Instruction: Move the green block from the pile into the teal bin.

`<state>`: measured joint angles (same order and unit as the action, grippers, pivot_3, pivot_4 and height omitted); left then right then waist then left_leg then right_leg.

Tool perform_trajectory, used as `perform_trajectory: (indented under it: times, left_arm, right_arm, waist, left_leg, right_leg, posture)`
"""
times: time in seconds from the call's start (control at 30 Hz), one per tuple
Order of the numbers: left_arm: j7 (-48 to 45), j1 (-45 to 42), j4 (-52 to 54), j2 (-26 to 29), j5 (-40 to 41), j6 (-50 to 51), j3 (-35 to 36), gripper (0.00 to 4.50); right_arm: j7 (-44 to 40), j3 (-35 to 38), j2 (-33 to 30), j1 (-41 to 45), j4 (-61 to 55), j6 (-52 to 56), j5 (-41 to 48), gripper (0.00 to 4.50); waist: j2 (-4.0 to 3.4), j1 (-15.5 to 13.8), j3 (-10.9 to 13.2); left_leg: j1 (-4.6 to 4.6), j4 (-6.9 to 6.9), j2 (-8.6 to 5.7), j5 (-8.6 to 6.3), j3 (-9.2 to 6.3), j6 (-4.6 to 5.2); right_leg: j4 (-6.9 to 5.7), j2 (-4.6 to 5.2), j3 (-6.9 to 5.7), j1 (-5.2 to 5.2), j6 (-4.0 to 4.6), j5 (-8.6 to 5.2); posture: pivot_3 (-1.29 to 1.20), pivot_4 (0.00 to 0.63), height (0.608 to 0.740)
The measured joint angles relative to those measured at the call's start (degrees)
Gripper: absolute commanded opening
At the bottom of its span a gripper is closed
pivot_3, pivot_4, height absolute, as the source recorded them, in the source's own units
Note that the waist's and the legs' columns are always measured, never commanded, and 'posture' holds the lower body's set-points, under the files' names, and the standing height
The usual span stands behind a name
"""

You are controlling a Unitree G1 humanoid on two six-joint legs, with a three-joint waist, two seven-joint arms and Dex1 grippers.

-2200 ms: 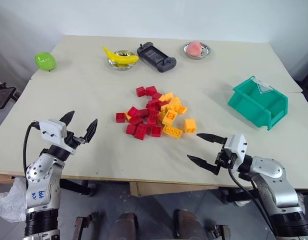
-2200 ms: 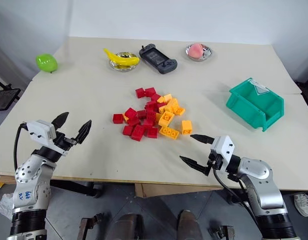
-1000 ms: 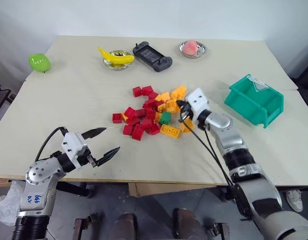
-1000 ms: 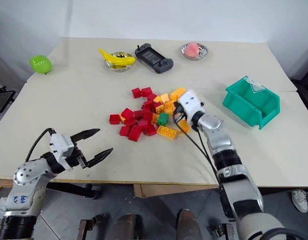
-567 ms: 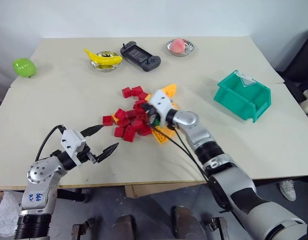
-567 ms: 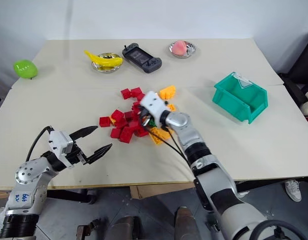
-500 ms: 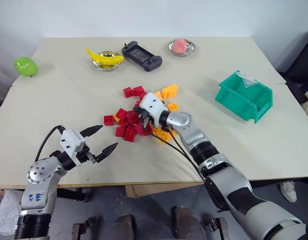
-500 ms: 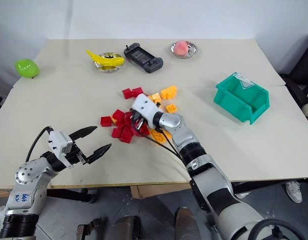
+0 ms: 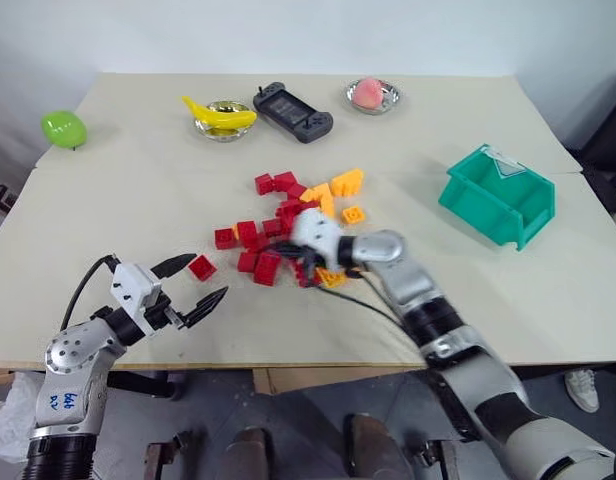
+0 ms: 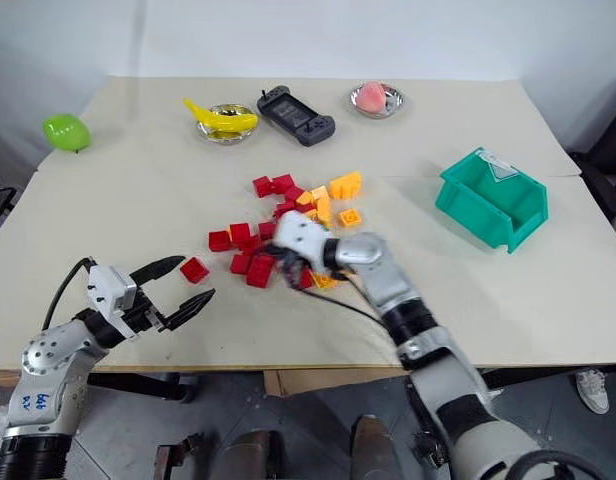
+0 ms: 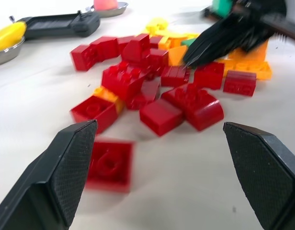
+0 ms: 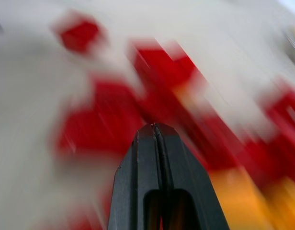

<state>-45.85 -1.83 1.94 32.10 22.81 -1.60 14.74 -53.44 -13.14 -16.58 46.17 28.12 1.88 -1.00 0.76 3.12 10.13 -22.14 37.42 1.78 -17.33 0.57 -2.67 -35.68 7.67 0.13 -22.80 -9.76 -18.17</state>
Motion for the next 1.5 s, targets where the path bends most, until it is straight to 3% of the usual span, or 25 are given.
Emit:
perform_trajectory:
  times: [0.13, 0.33, 0.5, 0.6, 0.73, 0.97, 1.2, 1.4, 1.5]
  left_arm:
    - [-0.25, -0.49, -0.05, -0.01, 0.31, 0.29, -0.13, 4.5]
    - [-2.45, -1.4, 0.43, 0.11, 3.22, 4.24, -0.46, 4.5]
    - [-3.04, -1.83, 0.6, 0.59, 3.19, 3.84, -0.02, 4.5]
    - [-3.02, -2.22, 0.65, 0.52, 3.05, 2.57, -0.05, 4.5]
    - [-4.14, -2.22, 0.67, 0.52, 3.06, 1.69, -0.25, 4.5]
    - [-6.47, -3.0, 0.76, 0.53, 3.44, 1.86, -1.35, 4.5]
    - [-8.25, -2.89, 3.46, 0.57, 5.04, 5.95, -3.07, 4.5]
    - [-7.68, -1.83, 4.76, 0.49, 5.06, 6.76, -2.86, 4.5]
    - [-7.15, -1.18, 5.95, 0.4, 5.06, 6.86, -2.68, 4.5]
  right_arm:
    - [-3.03, 3.44, -6.44, -4.6, -4.62, 1.65, 3.18, 0.05]
    - [-12.3, 11.79, -14.43, -17.4, -17.14, 1.32, 15.17, 0.05]
    - [-12.4, 19.2, -21.26, -27.97, -16.78, -2.36, 16.4, 0.05]
    - [-9.88, 25.3, -23.47, -30.34, -15.0, -2.3, 18.51, 0.68]
    - [-8.65, 29.91, -25.43, -31.62, -13.76, -0.4, 20.81, 2.0]
    - [-5.83, 24.01, -23.05, -26.54, -19.29, 7.79, 21.47, 4.38]
    - [-3.7, 9.64, -15.84, -12.42, -23.49, 20.91, 20.07, 4.45]
    - [-2.54, 2.0, -10.19, -1.77, -10.14, 21.5, 13.29, 4.45]
    - [-1.3, 0.16, -7.05, 3.62, -0.36, 16.54, 9.66, 4.45]
  waist:
    - [0.0, -0.17, 0.0]
    - [0.0, -0.7, 0.0]
    - [0.0, -1.7, 0.01]
    - [0.0, -1.63, 0.01]
    - [0.0, -1.41, 0.0]
    - [-0.03, -1.32, 0.01]
    - [-0.04, -1.51, 0.02]
    - [-0.04, -1.58, 0.02]
    - [-0.04, -1.18, 0.02]
  left_leg:
    - [0.01, -0.03, 0.02, 0.0, 0.04, 0.0]
    - [0.0, -0.05, 0.02, -0.02, 0.07, 0.03]
    - [0.02, 0.05, 0.01, -0.04, 0.14, 0.07]
    - [0.03, 0.05, 0.01, -0.04, 0.15, 0.07]
    - [0.07, 0.03, 0.03, -0.04, 0.16, 0.07]
    - [0.07, 0.11, 0.04, -0.04, 0.16, 0.06]
    - [0.03, 0.12, 0.04, -0.04, 0.1, 0.06]
    - [-0.03, 0.14, 0.02, -0.06, 0.07, 0.08]
    - [-0.02, 0.14, 0.03, -0.06, 0.12, 0.07]
  right_leg:
    - [0.03, -0.04, 0.0, 0.0, 0.0, 0.0]
    - [0.11, -0.03, 0.0, 0.02, -0.01, 0.0]
    - [0.22, -0.02, 0.0, 0.12, -0.04, 0.02]
    - [0.21, -0.03, 0.01, 0.12, -0.05, 0.02]
    - [0.21, -0.06, 0.01, 0.13, -0.04, 0.02]
    - [0.13, -0.05, 0.03, 0.11, -0.04, 0.02]
    - [0.13, -0.05, 0.01, 0.1, -0.04, 0.02]
    - [0.15, -0.03, -0.04, 0.09, -0.04, 0.02]
    - [0.12, -0.04, -0.02, 0.06, -0.04, 0.02]
  posture:
    - [0.0, 0.15, 0.74]
    - [0.0, 0.15, 0.74]
    - [0.0, 0.15, 0.74]
    - [0.0, 0.15, 0.74]
    - [0.0, 0.15, 0.74]
    - [0.0, 0.15, 0.74]
    - [0.0, 0.15, 0.74]
    - [0.0, 0.15, 0.74]
    - [0.0, 0.15, 0.74]
